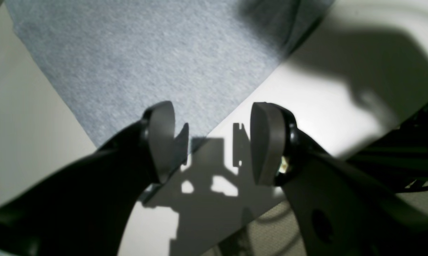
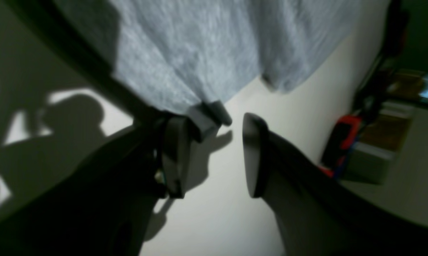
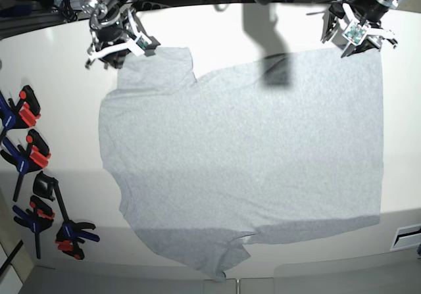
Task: Fold the T-shirt properly
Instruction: 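Grasp the shirt's shoulder edges with both grippers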
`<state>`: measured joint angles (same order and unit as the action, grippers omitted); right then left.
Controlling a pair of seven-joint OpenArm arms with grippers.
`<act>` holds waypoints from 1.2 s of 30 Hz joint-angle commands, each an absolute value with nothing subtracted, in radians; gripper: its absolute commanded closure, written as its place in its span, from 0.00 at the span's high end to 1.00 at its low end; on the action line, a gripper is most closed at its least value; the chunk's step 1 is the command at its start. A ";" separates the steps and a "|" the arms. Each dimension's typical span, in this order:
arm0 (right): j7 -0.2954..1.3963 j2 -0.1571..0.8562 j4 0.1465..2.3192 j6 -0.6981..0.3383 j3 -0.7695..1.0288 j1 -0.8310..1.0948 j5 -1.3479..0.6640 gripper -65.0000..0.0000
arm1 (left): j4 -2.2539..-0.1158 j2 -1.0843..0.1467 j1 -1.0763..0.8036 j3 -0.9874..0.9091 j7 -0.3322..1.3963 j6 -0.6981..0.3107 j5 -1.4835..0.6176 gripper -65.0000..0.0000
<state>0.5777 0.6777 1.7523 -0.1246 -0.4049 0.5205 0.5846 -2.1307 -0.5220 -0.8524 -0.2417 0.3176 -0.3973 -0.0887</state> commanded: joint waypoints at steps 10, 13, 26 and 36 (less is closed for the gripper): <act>0.662 0.676 1.689 -0.246 -0.650 0.410 0.521 0.35 | -2.144 -0.530 -0.858 -0.248 0.298 -0.393 -0.094 0.49; 0.662 0.676 1.689 -0.246 -0.650 0.411 0.521 0.15 | -2.144 -0.530 -0.858 -0.248 0.298 -0.393 -0.094 0.49; 0.692 0.673 1.698 -0.179 -0.650 0.414 0.521 0.00 | -2.120 -0.564 -0.859 -0.247 0.577 -0.398 0.009 0.49; 0.692 0.673 1.698 -0.058 -0.650 0.413 0.522 0.00 | -1.853 -0.627 -0.754 -0.102 0.377 -0.388 0.246 0.49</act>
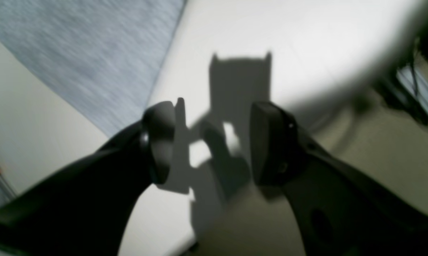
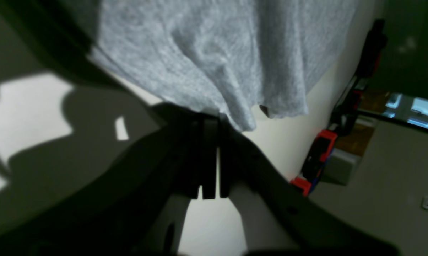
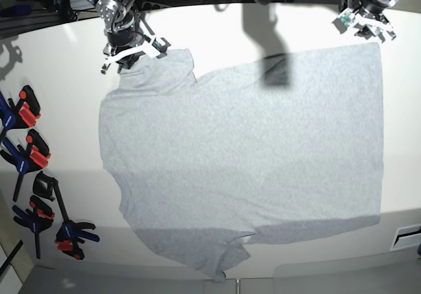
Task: Fold the T-shirt properly
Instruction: 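Grasp the shirt's shoulder edges with both grippers, then lift the shoulder edges and pull them toward the robot with both grippers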
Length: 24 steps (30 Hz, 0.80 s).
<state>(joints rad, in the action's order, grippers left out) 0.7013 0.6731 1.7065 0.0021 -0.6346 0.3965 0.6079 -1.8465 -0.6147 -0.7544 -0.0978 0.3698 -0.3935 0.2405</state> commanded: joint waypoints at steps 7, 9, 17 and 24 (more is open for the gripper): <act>0.720 0.673 1.698 -0.052 -0.651 0.414 0.524 0.00 | -1.671 -0.627 -0.570 0.028 0.461 -0.337 0.265 0.49; 0.751 0.673 1.698 -0.051 -0.651 0.414 0.524 0.00 | -1.630 -0.628 -0.553 0.054 0.482 -0.337 0.313 0.49; 0.788 0.674 1.734 -0.040 -0.650 0.422 0.524 0.00 | -1.606 -0.635 -0.591 0.094 0.535 -0.336 0.340 0.00; 0.817 0.713 1.901 0.017 -0.650 0.540 0.524 0.00 | -1.707 -0.652 -0.686 0.093 0.588 -0.165 0.340 0.00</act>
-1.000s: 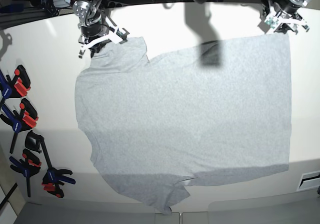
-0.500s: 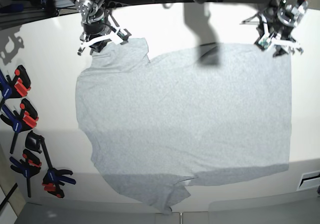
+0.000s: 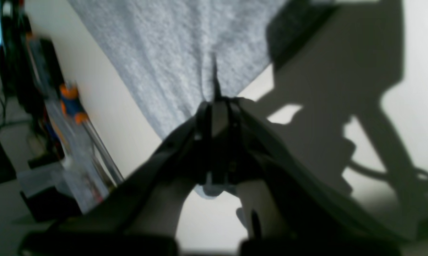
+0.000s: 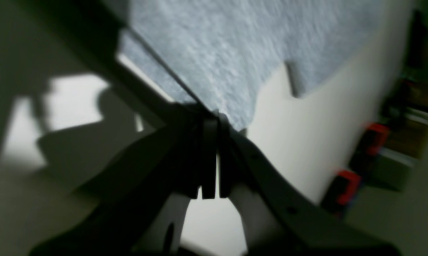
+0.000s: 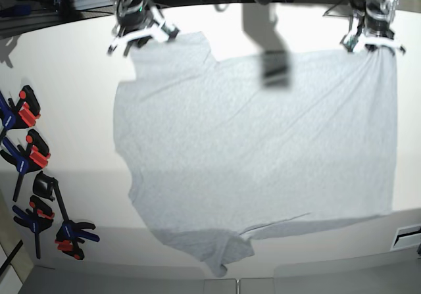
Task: Fold the T-shirt properly
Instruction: 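Lift the shoulder edges and pull them toward the robot with both grippers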
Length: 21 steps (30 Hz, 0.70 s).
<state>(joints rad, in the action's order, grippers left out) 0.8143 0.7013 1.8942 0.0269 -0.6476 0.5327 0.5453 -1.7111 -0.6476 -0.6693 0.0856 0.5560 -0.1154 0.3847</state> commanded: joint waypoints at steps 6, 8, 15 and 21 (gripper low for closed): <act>0.874 0.765 2.020 0.069 -0.650 0.658 0.526 0.00 | -1.825 -0.714 -0.766 0.093 0.569 -0.138 0.343 0.00; 0.901 0.765 2.050 0.070 -0.648 0.701 0.556 0.00 | -1.848 -0.728 -0.777 0.093 0.575 -0.137 0.361 0.00; 0.972 0.764 2.143 0.141 -0.648 0.860 0.702 0.00 | -1.866 -0.733 -0.785 0.093 0.634 -0.133 0.486 0.00; 0.992 0.764 2.233 0.198 -0.648 0.957 0.821 0.00 | -1.866 -0.743 -0.786 0.093 0.624 -0.133 0.574 0.00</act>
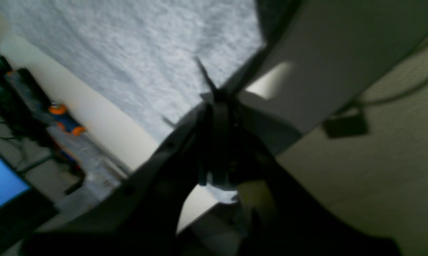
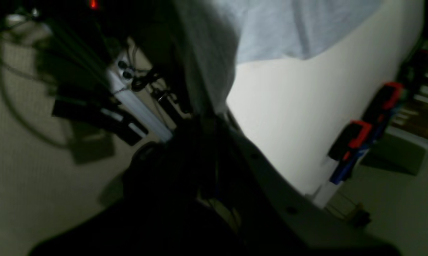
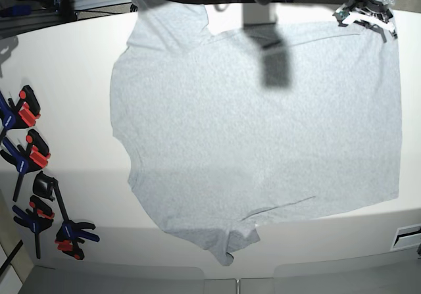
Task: Fold the T-shirt properly
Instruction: 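Lift the shoulder edges and pull them toward the robot with both grippers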
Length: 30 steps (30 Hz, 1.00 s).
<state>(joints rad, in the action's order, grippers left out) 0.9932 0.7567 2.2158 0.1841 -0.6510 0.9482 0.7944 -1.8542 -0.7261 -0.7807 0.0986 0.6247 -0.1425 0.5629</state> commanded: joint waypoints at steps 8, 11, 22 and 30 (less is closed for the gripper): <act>0.976 0.756 2.257 0.209 -0.648 0.824 0.791 0.00 | -1.866 -0.847 -0.776 0.093 0.591 0.012 0.617 0.00; 0.953 0.756 2.257 0.208 -0.648 0.741 0.726 0.00 | -1.866 -0.879 -0.775 0.093 0.570 0.084 0.696 0.00; 0.898 0.635 2.251 0.126 -0.648 0.405 0.591 0.00 | -1.865 -0.901 -0.641 0.093 0.351 0.131 0.628 0.00; 0.862 0.543 2.183 0.126 -0.648 0.234 0.561 0.00 | -1.861 -0.900 -0.507 0.093 0.311 0.131 0.332 0.00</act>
<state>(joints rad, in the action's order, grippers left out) 0.8795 0.5369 2.1677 0.1196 -0.6529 0.2428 0.5465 -1.8515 -0.8814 -0.5137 0.1013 0.3225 0.1051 0.3214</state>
